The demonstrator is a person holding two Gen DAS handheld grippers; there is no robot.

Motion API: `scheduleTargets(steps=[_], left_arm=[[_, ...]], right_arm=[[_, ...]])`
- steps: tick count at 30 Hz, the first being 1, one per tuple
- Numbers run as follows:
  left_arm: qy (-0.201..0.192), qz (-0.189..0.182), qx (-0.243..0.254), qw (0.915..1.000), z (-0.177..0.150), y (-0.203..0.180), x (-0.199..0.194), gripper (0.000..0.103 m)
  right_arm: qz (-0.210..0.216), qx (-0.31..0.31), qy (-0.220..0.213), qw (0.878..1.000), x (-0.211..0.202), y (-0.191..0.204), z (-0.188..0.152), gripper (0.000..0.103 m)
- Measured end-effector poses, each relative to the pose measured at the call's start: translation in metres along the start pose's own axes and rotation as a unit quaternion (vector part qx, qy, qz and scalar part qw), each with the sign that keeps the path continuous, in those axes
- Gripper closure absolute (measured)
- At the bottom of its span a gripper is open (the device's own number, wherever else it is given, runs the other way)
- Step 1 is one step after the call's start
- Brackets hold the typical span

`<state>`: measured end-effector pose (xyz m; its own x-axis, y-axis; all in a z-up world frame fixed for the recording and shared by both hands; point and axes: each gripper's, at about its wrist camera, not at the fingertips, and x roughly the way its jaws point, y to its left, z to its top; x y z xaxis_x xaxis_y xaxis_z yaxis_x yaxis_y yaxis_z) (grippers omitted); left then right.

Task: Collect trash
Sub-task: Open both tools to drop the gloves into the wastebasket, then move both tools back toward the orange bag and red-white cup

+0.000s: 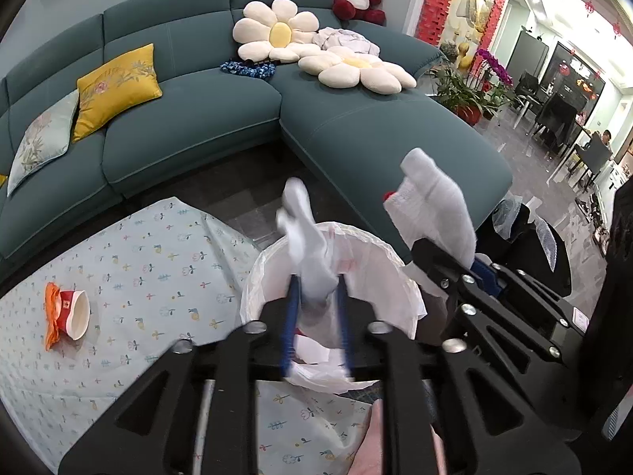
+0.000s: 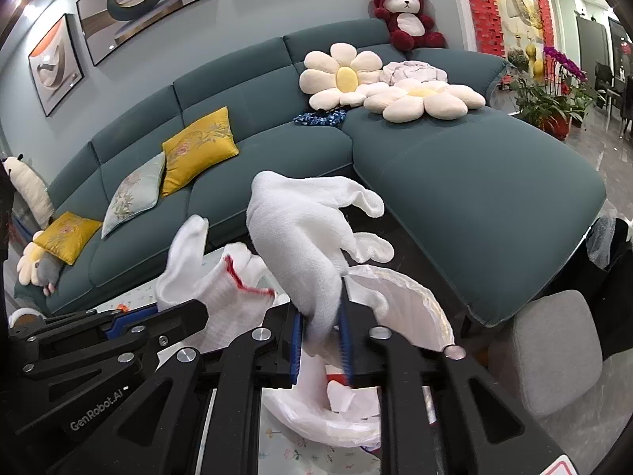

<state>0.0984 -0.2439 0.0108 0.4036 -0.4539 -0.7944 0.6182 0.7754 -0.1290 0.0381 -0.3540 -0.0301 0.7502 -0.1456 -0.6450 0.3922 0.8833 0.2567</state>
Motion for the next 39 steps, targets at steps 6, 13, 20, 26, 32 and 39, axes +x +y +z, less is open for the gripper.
scheduleTargets(steps=[6,13,20,26,32,39], left_arm=[[-0.005,0.008,-0.024,0.9997,0.001,0.012,-0.002,0.051],[-0.01,0.01,-0.031,0.9994,0.001,0.018,-0.008,0.051],[-0.016,0.015,-0.039,0.999,-0.001,0.03,-0.015,0.051],[-0.024,0.022,-0.052,0.9981,-0.004,0.048,-0.025,0.051],[-0.029,0.034,-0.076,0.9961,-0.011,0.079,-0.035,0.051],[-0.036,0.062,-0.11,0.9913,-0.028,0.13,-0.046,0.041]], right_arm=[[-0.006,0.012,-0.003,1.0,0.0,-0.006,0.001,0.072],[-0.007,0.003,-0.008,1.0,-0.004,0.001,0.004,0.071],[-0.002,-0.01,-0.012,1.0,-0.006,0.01,0.006,0.069],[0.003,-0.026,-0.013,1.0,-0.007,0.029,0.007,0.065],[0.013,-0.042,-0.011,0.999,-0.005,0.055,0.006,0.059],[0.035,-0.068,0.004,0.997,0.004,0.101,-0.004,0.058]])
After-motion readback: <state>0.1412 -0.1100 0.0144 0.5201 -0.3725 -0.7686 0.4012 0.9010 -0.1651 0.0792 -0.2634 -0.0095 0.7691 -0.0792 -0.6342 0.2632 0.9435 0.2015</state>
